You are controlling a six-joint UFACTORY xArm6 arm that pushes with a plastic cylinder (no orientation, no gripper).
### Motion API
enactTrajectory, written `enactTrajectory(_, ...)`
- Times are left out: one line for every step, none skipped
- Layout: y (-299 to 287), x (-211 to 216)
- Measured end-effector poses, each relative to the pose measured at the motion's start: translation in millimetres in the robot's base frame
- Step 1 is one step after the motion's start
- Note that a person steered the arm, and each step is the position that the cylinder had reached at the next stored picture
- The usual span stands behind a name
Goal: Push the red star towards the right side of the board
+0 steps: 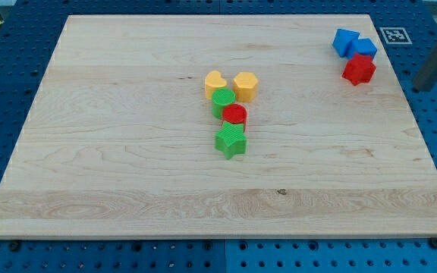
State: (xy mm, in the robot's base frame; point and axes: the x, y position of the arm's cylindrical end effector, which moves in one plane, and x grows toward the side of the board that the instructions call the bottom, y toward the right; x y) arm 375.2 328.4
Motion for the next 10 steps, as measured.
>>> enactTrajectory(-7.2,-7.2)
enactTrajectory(-19.4,-7.2)
enactTrajectory(-33.4,-7.2)
enactTrajectory(-41.4,-7.2)
enactTrajectory(-61.2,-7.2)
enactTrajectory(-76.0,-7.2)
enactTrajectory(-78.9,-7.2)
enactTrajectory(-72.5,-11.0)
enactTrajectory(-59.1,-11.1)
enactTrajectory(-75.7,-11.1)
